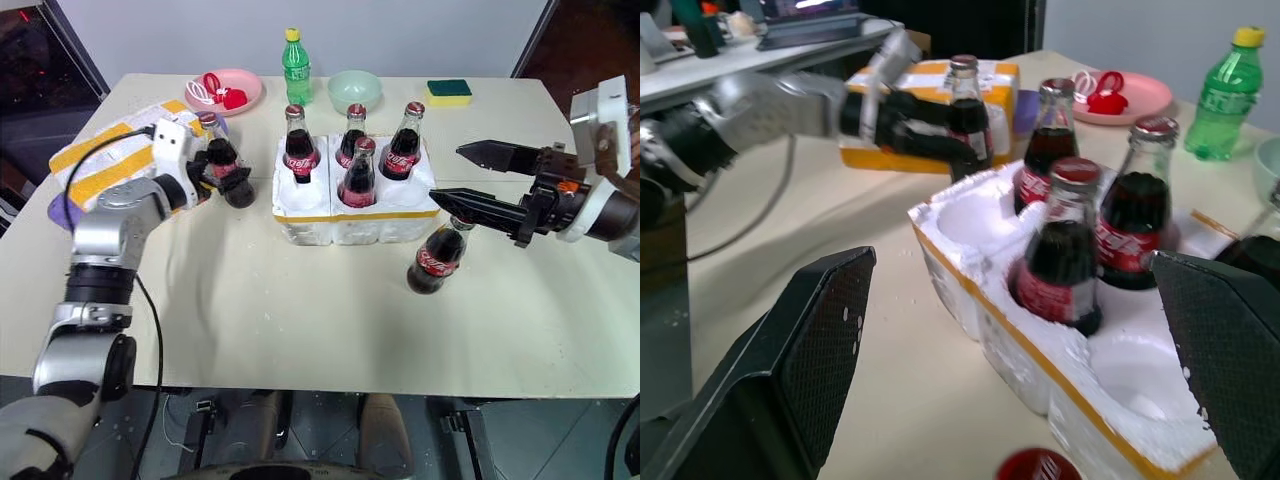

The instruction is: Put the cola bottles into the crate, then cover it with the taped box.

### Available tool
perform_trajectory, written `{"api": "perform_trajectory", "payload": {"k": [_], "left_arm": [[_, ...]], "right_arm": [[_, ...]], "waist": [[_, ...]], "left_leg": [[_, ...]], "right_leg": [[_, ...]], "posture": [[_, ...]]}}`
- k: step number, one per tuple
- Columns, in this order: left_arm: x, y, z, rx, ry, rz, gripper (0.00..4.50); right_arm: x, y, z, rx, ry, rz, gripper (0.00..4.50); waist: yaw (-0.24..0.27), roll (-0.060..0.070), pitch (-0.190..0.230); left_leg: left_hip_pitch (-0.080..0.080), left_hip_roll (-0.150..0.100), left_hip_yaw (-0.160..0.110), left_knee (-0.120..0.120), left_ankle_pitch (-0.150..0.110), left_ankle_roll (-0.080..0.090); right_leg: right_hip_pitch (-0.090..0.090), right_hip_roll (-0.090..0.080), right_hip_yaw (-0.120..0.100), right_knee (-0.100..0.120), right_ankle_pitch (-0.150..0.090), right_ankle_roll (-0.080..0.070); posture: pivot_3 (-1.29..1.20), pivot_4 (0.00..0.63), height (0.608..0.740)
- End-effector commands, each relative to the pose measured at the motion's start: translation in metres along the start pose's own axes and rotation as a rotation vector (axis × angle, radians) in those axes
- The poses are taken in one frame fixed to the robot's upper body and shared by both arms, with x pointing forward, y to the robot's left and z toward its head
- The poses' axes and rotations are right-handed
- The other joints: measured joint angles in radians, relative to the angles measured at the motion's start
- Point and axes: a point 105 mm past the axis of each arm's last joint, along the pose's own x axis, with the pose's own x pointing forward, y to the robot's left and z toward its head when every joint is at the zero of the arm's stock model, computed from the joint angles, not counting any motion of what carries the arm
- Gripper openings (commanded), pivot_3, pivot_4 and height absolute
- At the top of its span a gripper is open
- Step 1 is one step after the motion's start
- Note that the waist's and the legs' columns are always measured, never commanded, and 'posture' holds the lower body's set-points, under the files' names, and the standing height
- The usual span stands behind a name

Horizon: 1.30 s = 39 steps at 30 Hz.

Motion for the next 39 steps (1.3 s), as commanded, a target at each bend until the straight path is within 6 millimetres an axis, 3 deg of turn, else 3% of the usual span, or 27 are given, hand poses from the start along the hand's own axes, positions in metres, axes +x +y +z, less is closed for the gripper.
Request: {"api": "perform_trajectory", "payload": {"k": [1,4,6,9,14,16,19,23,26,33,39], "left_arm": [[0.005,0.006,0.011,0.042,-0.034,0.011,3.96],[0.004,0.012,0.02,0.044,-0.054,0.013,2.72],[0.0,0.016,0.03,0.035,-0.07,0.014,2.75],[-0.013,0.017,0.06,-0.074,-0.127,-0.058,2.75],[-0.045,-0.02,0.119,-0.16,-0.182,-0.411,2.75],[-0.04,-0.027,0.14,-0.173,-0.214,-0.435,2.75],[-0.031,-0.056,0.159,-0.143,-0.236,-0.543,2.75],[-0.014,-0.085,0.148,-0.057,-0.194,-0.627,2.75],[-0.007,-0.094,0.132,0.016,-0.15,-0.649,2.75],[-0.013,-0.093,0.113,0.141,-0.107,-0.646,2.75],[-0.027,-0.092,0.116,0.174,-0.103,-0.671,2.75]], "right_arm": [[0.0,0.004,0.014,-0.046,-0.041,0.007,4.5],[-0.001,0.004,0.015,-0.043,-0.042,0.001,4.5],[-0.002,0.003,0.015,-0.038,-0.042,-0.007,4.5],[-0.006,0.002,0.013,-0.025,-0.036,-0.028,4.5],[-0.007,0.001,0.007,-0.009,-0.02,-0.05,4.5],[-0.007,-0.001,0.006,-0.008,-0.017,-0.062,4.5],[-0.009,-0.005,0.007,-0.003,-0.023,-0.088,4.5],[-0.011,-0.007,0.005,0.0,-0.024,-0.113,4.5],[-0.014,-0.006,0.005,0.0,-0.027,-0.127,4.5],[-0.024,-0.007,-0.002,0.016,-0.028,-0.172,4.5],[-0.025,-0.008,-0.006,0.023,-0.032,-0.187,4.5]], "waist": [[0.0,0.0,0.0],[-0.001,0.0,0.0],[-0.001,0.0,0.0],[-0.005,-0.001,0.001],[-0.012,-0.002,0.001],[-0.004,-0.002,0.001],[-0.001,-0.001,0.001],[-0.005,-0.001,0.001],[-0.019,-0.001,0.001],[-0.027,0.0,0.001],[-0.023,0.0,0.001]], "left_leg": [[0.0,0.0,0.0,0.0,0.0,0.0],[0.0,0.0,0.0,-0.001,0.0,0.0],[0.0,0.0,0.0,-0.001,0.0,0.0],[-0.002,0.0,0.0,0.0,0.0,0.0],[-0.01,0.0,-0.001,0.0,0.0,0.0],[-0.01,0.0,-0.001,0.0,0.0,0.0],[-0.009,0.0,-0.001,0.001,0.0,0.0],[-0.007,0.0,-0.001,0.0,0.0,-0.001],[-0.007,0.0,-0.001,0.0,0.0,-0.001],[-0.008,0.0,-0.001,-0.001,0.0,0.0],[-0.008,0.0,-0.001,0.0,0.0,0.0]], "right_leg": [[0.0,0.0,0.0,0.0,0.0,0.0],[-0.001,0.0,0.0,0.0,0.0,0.0],[-0.001,0.0,0.0,0.0,0.0,0.0],[-0.002,0.0,0.0,0.001,0.0,0.0],[-0.01,0.0,-0.001,0.002,0.0,0.0],[-0.01,0.0,-0.001,0.002,0.0,0.0],[-0.008,0.0,-0.001,0.001,0.0,0.0],[-0.007,0.0,-0.001,0.001,0.0,0.0],[-0.007,0.0,-0.001,0.001,0.0,0.0],[-0.009,0.0,0.0,0.002,0.0,0.0],[-0.008,0.0,0.0,0.002,0.0,0.0]], "posture": [[0.0,0.15,0.739],[0.0,0.15,0.739],[0.0,0.15,0.739],[0.0,0.15,0.739],[0.0,0.15,0.739],[0.0,0.15,0.739],[0.0,0.15,0.739],[0.0,0.15,0.739],[0.0,0.15,0.739],[0.0,0.15,0.739],[0.0,0.15,0.739]]}}
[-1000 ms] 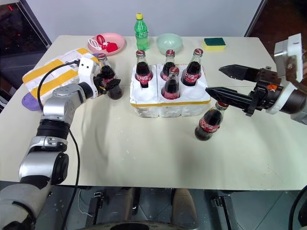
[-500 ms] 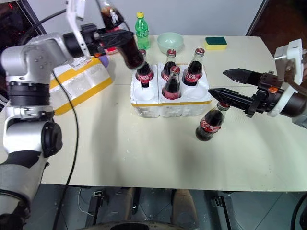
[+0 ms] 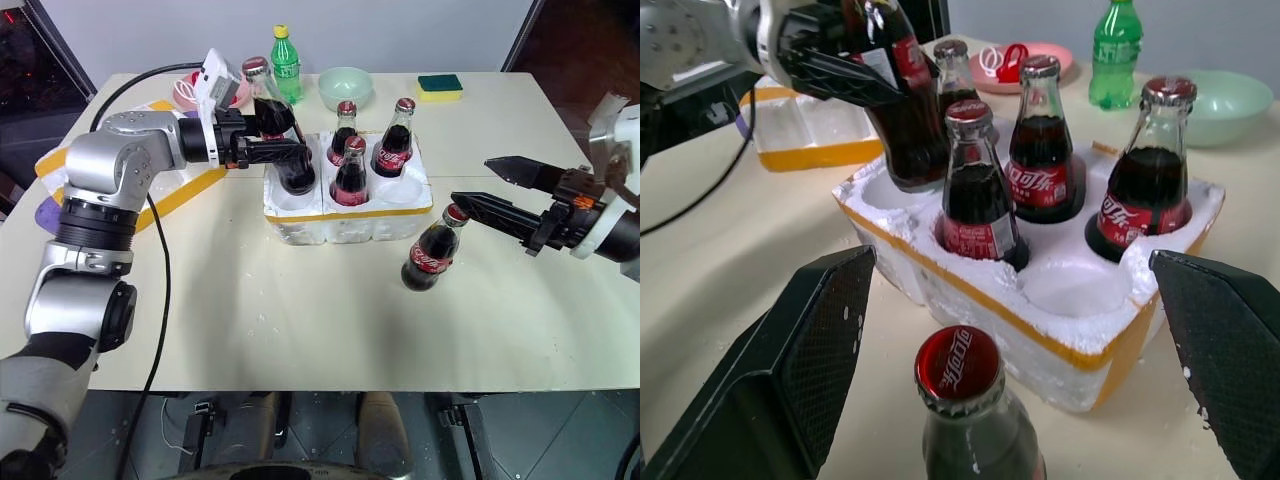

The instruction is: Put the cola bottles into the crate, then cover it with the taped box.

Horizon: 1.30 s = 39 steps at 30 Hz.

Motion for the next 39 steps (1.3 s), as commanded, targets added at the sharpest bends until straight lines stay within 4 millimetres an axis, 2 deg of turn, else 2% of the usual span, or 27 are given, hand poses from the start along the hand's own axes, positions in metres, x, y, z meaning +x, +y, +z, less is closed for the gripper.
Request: {"api": "perform_trajectory", "payload": {"k": [1,8,15,17,19,21,23,26,27,29,30,32,34,37,39], "left_arm": [[-0.012,-0.013,0.021,0.085,-0.036,-0.043,2.75],[0.004,-0.018,-0.009,0.142,0.054,-0.057,2.75],[0.025,-0.009,-0.047,0.173,0.121,0.001,2.75],[0.028,-0.007,-0.053,0.168,0.116,0.02,3.78],[0.027,-0.005,-0.054,0.152,0.097,0.035,4.47],[0.023,-0.003,-0.051,0.153,0.081,0.045,4.47],[0.005,-0.006,-0.026,0.103,-0.029,0.015,4.47],[-0.034,-0.013,0.015,0.047,-0.17,-0.05,4.47],[-0.045,-0.017,0.024,0.031,-0.195,-0.074,4.47],[-0.074,-0.04,0.038,0.011,-0.221,-0.214,4.47],[-0.081,-0.048,0.041,0.007,-0.221,-0.257,4.47],[-0.098,-0.078,0.031,-0.014,-0.142,-0.413,4.47],[-0.1,-0.097,0.013,-0.018,-0.048,-0.486,4.47],[-0.083,-0.103,-0.016,0.007,0.044,-0.471,4.47],[-0.07,-0.102,-0.028,0.025,0.06,-0.443,4.47]], "right_arm": [[-0.004,0.003,0.012,-0.046,-0.053,-0.008,4.5],[-0.003,-0.001,0.013,-0.044,-0.061,-0.01,4.5],[0.001,-0.001,0.011,-0.052,-0.056,-0.003,4.5],[0.001,-0.001,0.008,-0.057,-0.047,-0.009,4.5],[0.001,-0.003,0.004,-0.065,-0.036,-0.032,4.5],[-0.001,-0.005,0.001,-0.07,-0.028,-0.057,4.5],[-0.012,-0.008,-0.003,-0.09,-0.018,-0.119,4.5],[-0.039,-0.013,-0.009,-0.105,-0.011,-0.241,4.5],[-0.047,-0.012,-0.011,-0.111,-0.005,-0.267,4.5],[-0.066,-0.009,-0.021,-0.068,0.013,-0.331,4.5],[-0.071,-0.008,-0.024,-0.051,0.017,-0.348,4.5],[-0.077,0.007,-0.04,-0.025,0.049,-0.345,4.5],[-0.076,0.024,-0.053,-0.015,0.08,-0.319,4.5],[-0.061,0.039,-0.066,0.023,0.07,-0.304,4.5],[-0.051,0.042,-0.075,0.058,0.06,-0.312,4.5]], "waist": [[-0.001,0.0,0.0],[0.003,0.0,0.0],[0.0,0.0,0.0],[0.001,0.0,0.0],[0.005,0.0,0.0],[0.005,0.0,0.0],[0.003,0.0,0.0],[0.002,0.0,0.0],[-0.002,0.0,0.0],[-0.003,0.001,0.0],[-0.003,0.001,-0.001],[-0.002,0.001,-0.001],[0.0,0.001,-0.001],[0.003,0.001,-0.002],[0.003,-0.001,-0.003]], "left_leg": [[0.0,0.0,0.0,0.0,0.0,0.0],[0.0,0.0,0.0,0.0,0.0,0.0],[0.0,0.0,0.0,0.0,0.0,0.0],[0.0,0.0,0.0,0.0,0.0,0.0],[0.001,0.0,0.0,0.0,0.0,0.0],[0.001,0.0,0.0,0.001,0.0,0.0],[0.001,0.0,0.0,0.001,0.0,0.0],[0.0,0.0,-0.001,0.0,0.0,0.0],[-0.001,0.0,-0.001,-0.001,0.0,0.0],[0.0,0.0,-0.001,-0.001,0.0,0.0],[0.001,0.0,0.0,-0.002,0.0,0.0],[0.005,0.0,0.0,-0.002,0.0,0.0],[0.012,0.0,0.0,-0.003,-0.001,0.0],[0.017,0.001,0.0,-0.002,-0.001,0.0],[0.018,0.002,0.001,-0.001,-0.001,0.0]], "right_leg": [[0.0,0.0,0.0,0.0,0.0,0.0],[0.001,0.0,0.0,0.0,0.0,0.0],[0.0,0.0,0.0,0.0,0.0,0.0],[0.0,0.0,0.0,0.0,0.0,0.0],[0.001,0.0,0.0,0.0,0.0,0.0],[0.002,0.0,0.0,0.0,0.0,0.0],[0.002,0.0,0.0,0.0,0.0,0.0],[0.0,0.0,0.0,0.0,0.0,0.0],[-0.001,0.0,0.0,0.0,0.0,0.0],[0.0,0.0,0.0,0.0,0.0,0.0],[0.0,0.0,0.0,0.0,0.0,0.0],[0.004,0.0,0.0,-0.001,-0.001,0.0],[0.012,0.0,0.0,-0.002,-0.003,-0.002],[0.017,-0.001,0.0,-0.002,-0.008,-0.009],[0.019,-0.001,0.0,-0.003,-0.008,-0.01]], "posture": [[0.0,0.15,0.739],[0.0,0.15,0.739],[0.0,0.15,0.739],[0.0,0.15,0.739],[0.0,0.15,0.739],[0.0,0.15,0.739],[0.0,0.15,0.739],[0.0,0.15,0.739],[0.0,0.15,0.739],[0.0,0.15,0.739],[0.0,0.15,0.739],[0.0,0.15,0.739],[0.0,0.15,0.739],[0.0,0.15,0.739],[0.0,0.15,0.739]]}}
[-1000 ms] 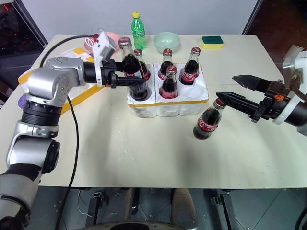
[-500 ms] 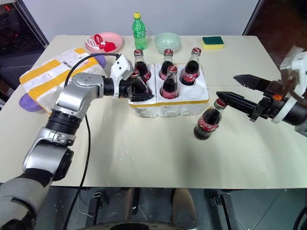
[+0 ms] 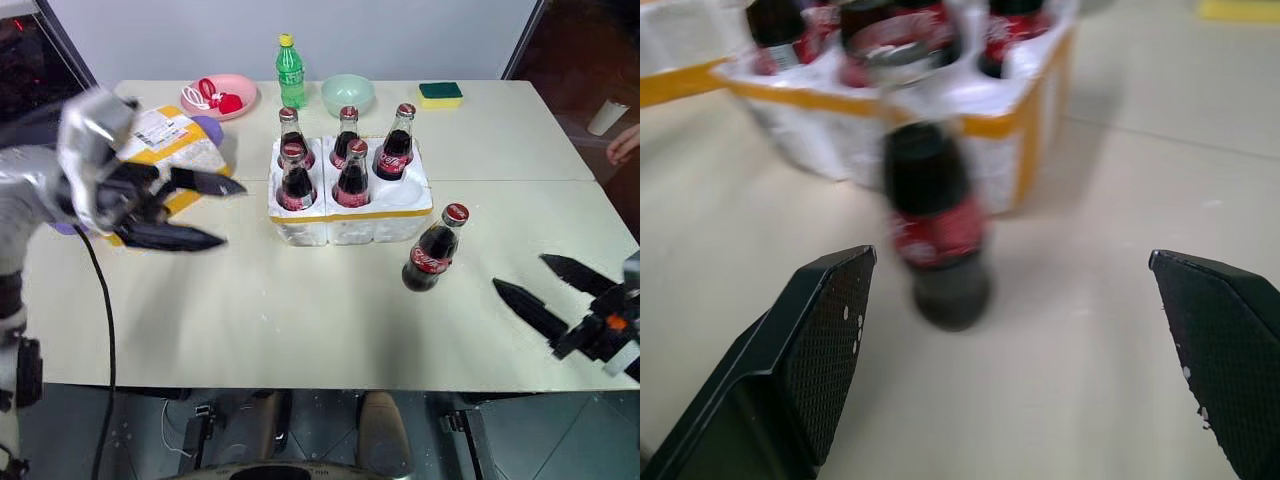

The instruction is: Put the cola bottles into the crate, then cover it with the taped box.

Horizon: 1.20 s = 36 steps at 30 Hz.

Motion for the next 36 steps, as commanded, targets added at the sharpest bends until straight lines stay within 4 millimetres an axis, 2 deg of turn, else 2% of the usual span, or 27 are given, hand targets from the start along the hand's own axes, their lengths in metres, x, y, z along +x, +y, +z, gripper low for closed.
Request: {"api": "perform_trajectory", "payload": {"k": [1,4,7,18,22,24,27,31,33,36], "left_arm": [[0.022,0.012,-0.009,0.085,0.039,0.055,4.47],[0.038,0.022,-0.012,0.107,0.016,0.08,4.47],[0.045,0.023,-0.009,0.119,-0.013,0.072,4.47],[0.045,0.027,-0.002,0.149,-0.023,0.082,4.47],[0.047,0.031,-0.003,0.156,-0.023,0.101,4.47],[0.047,0.031,-0.002,0.158,-0.028,0.107,4.5],[0.045,0.032,0.002,0.164,-0.039,0.122,4.5],[0.04,0.035,0.001,0.162,-0.039,0.154,4.5],[0.038,0.036,0.001,0.165,-0.041,0.168,4.5],[0.037,0.037,0.002,0.165,-0.052,0.178,4.5]], "right_arm": [[0.017,0.016,-0.004,-0.004,-0.035,0.01,4.5],[0.033,0.017,-0.018,0.023,-0.023,-0.009,4.5],[0.047,0.013,-0.026,0.056,-0.026,-0.023,4.5],[0.087,0.019,-0.029,0.102,-0.055,0.124,4.5],[0.105,0.01,-0.032,0.093,-0.037,0.11,4.5],[0.11,0.002,-0.033,0.094,-0.028,0.069,3.94],[0.103,0.009,-0.012,0.076,-0.099,0.133,2.81],[0.084,0.026,0.027,0.058,-0.201,0.272,2.79],[0.075,0.033,0.06,0.065,-0.275,0.369,2.79],[0.08,0.022,0.102,0.042,-0.358,0.366,2.79]], "waist": [[0.001,-0.002,-0.001],[0.001,-0.002,-0.001],[-0.002,-0.002,-0.001],[-0.002,-0.002,-0.001],[-0.002,-0.002,-0.001],[-0.002,-0.002,-0.001],[0.0,-0.002,-0.001],[-0.001,0.001,0.001],[-0.007,0.003,0.002],[-0.011,0.004,0.003]], "left_leg": [[0.0,0.0,0.0,0.0,0.0,0.0],[-0.002,0.0,0.0,0.0,0.0,0.0],[-0.003,0.0,0.001,-0.002,0.0,0.0],[-0.003,0.0,0.0,-0.003,0.0,0.001],[-0.003,0.0,0.0,-0.003,0.0,0.001],[-0.003,0.0,0.0,-0.003,0.0,0.001],[-0.003,0.0,0.0,-0.003,0.0,0.001],[-0.003,0.0,0.0,-0.004,0.0,0.001],[-0.004,0.0,0.0,-0.004,0.0,0.001],[-0.003,0.0,0.001,-0.002,0.0,0.001]], "right_leg": [[0.0,0.0,0.0,-0.001,0.0,-0.001],[0.0,0.0,0.0,-0.004,0.001,-0.001],[-0.001,0.0,0.0,-0.006,0.001,-0.001],[-0.002,0.001,0.0,-0.003,0.0,0.0],[-0.002,0.001,0.0,-0.003,0.0,0.001],[-0.003,0.001,0.0,-0.003,0.0,0.001],[-0.003,0.001,0.0,-0.003,0.0,0.001],[-0.004,0.001,0.0,-0.001,0.001,0.004],[-0.005,0.001,0.0,0.0,0.001,0.003],[-0.005,0.001,0.001,0.001,0.0,0.002]], "posture": [[0.0,0.15,0.739],[0.0,0.15,0.739],[0.0,0.15,0.739],[0.0,0.15,0.739],[0.0,0.15,0.739],[0.0,0.15,0.739],[0.0,0.15,0.739],[0.0,0.15,0.739],[0.0,0.15,0.739],[0.0,0.15,0.739]]}}
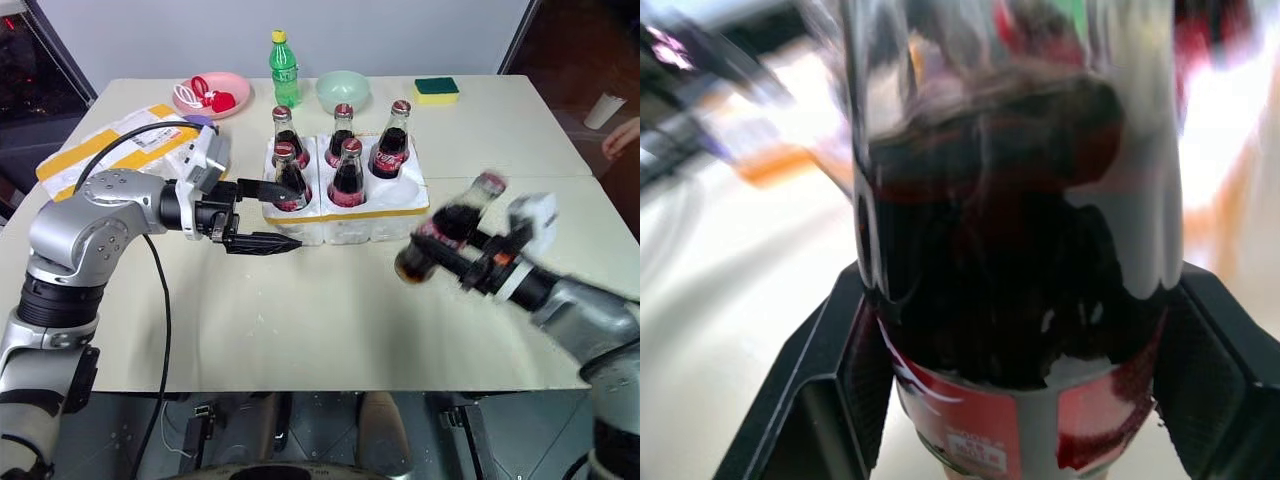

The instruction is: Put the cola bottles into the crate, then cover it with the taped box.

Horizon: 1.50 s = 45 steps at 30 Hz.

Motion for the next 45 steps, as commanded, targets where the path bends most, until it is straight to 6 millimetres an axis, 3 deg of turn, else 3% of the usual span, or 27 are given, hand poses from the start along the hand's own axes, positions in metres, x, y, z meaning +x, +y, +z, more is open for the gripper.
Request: {"api": "perform_trajectory", "payload": {"k": [1,5,9,11,17,22,24,26,32,34,37,39,42,45], "left_arm": [[-0.007,0.002,0.014,0.057,-0.037,0.031,4.5],[-0.007,0.004,0.015,0.065,-0.044,0.047,4.5],[-0.006,0.005,0.015,0.07,-0.048,0.052,4.5],[-0.008,0.005,0.015,0.074,-0.047,0.062,4.5],[-0.012,0.004,0.015,0.068,-0.055,0.085,4.5],[-0.013,0.006,0.014,0.064,-0.059,0.099,4.5],[-0.013,0.006,0.012,0.066,-0.054,0.103,4.5],[-0.014,0.008,0.01,0.074,-0.043,0.121,4.5],[-0.035,0.023,-0.001,0.146,0.017,0.31,4.5],[-0.054,0.032,-0.002,0.186,0.044,0.439,4.5],[-0.102,0.044,-0.009,0.297,0.169,0.672,4.5],[-0.132,0.047,-0.019,0.348,0.279,0.789,4.5],[-0.167,0.034,-0.044,0.365,0.456,0.841,4.5],[-0.21,0.012,-0.086,0.318,0.718,0.802,4.5]], "right_arm": [[0.01,-0.001,0.061,-0.09,-0.149,0.025,2.79],[0.039,-0.028,0.065,-0.135,-0.099,-0.074,2.79],[0.067,-0.042,0.047,-0.145,-0.027,-0.09,2.79],[0.08,-0.049,0.029,-0.167,0.038,-0.097,2.79],[0.095,-0.064,-0.022,-0.221,0.183,-0.136,2.79],[0.1,-0.068,-0.034,-0.195,0.209,-0.14,2.79],[0.099,-0.071,-0.039,-0.168,0.238,-0.152,3.83],[0.098,-0.069,-0.035,-0.188,0.234,-0.151,4.48],[0.079,-0.048,0.01,-0.23,0.128,-0.099,4.48],[0.063,-0.038,0.037,-0.223,0.051,-0.07,4.48],[0.03,-0.025,0.078,-0.217,-0.044,-0.04,4.48],[0.011,-0.024,0.081,-0.221,-0.016,-0.052,4.48],[-0.013,-0.02,0.072,-0.223,0.062,-0.047,4.48],[-0.032,-0.011,0.059,-0.239,0.152,-0.01,4.48]], "waist": [[0.001,0.0,0.0],[0.009,-0.002,-0.001],[0.01,-0.002,0.0],[0.007,-0.001,0.0],[0.005,-0.002,-0.001],[0.005,-0.003,-0.001],[0.005,-0.003,-0.001],[0.004,-0.003,-0.001],[0.006,-0.002,-0.001],[0.007,-0.002,-0.001],[0.006,-0.002,0.0],[0.008,-0.002,0.0],[0.006,-0.003,-0.001],[0.004,-0.002,-0.001]], "left_leg": [[0.001,0.0,0.0,0.0,0.0,0.0],[0.001,0.001,-0.001,-0.001,0.0,0.0],[-0.003,0.0,0.0,0.0,0.0,0.0],[-0.008,0.0,0.0,0.0,0.0,0.0],[-0.011,0.0,-0.001,0.0,0.0,0.0],[-0.011,0.0,-0.001,0.001,0.0,0.0],[-0.01,0.0,-0.001,0.001,0.0,0.0],[-0.009,0.0,-0.001,0.001,0.0,0.0],[-0.009,0.0,-0.001,0.0,0.0,0.0],[-0.009,0.0,-0.001,0.0,0.0,0.0],[-0.01,0.0,-0.001,-0.001,0.0,0.0],[-0.01,0.0,-0.001,-0.002,0.0,0.0],[-0.008,0.001,-0.001,-0.002,0.0,0.0],[-0.008,0.001,0.001,-0.002,0.0,0.0]], "right_leg": [[0.0,0.0,0.0,0.0,0.0,0.0],[0.001,0.001,0.0,0.0,0.0,-0.001],[-0.002,0.001,0.0,0.0,0.0,0.001],[-0.009,0.001,0.0,0.002,0.002,0.003],[-0.012,0.001,-0.001,0.003,0.002,0.004],[-0.011,0.001,-0.001,0.003,0.002,0.004],[-0.01,0.001,-0.001,0.003,0.002,0.004],[-0.009,0.001,-0.001,0.003,0.002,0.004],[-0.01,0.001,-0.001,0.003,0.002,0.004],[-0.01,0.001,-0.001,0.003,0.002,0.004],[-0.011,0.001,-0.001,0.002,0.002,0.004],[-0.011,0.001,-0.001,0.002,0.002,0.003],[-0.009,0.001,-0.001,0.001,0.0,0.0],[-0.01,0.0,0.0,0.0,0.0,-0.001]], "posture": [[0.0,0.15,0.739],[0.0,0.15,0.739],[0.0,0.15,0.739],[0.0,0.15,0.739],[0.0,0.15,0.739],[0.0,0.15,0.739],[0.0,0.15,0.739],[0.0,0.15,0.739],[0.0,0.15,0.739],[0.0,0.15,0.739],[0.0,0.15,0.739],[0.0,0.15,0.739],[0.0,0.15,0.739],[0.0,0.15,0.739]]}}
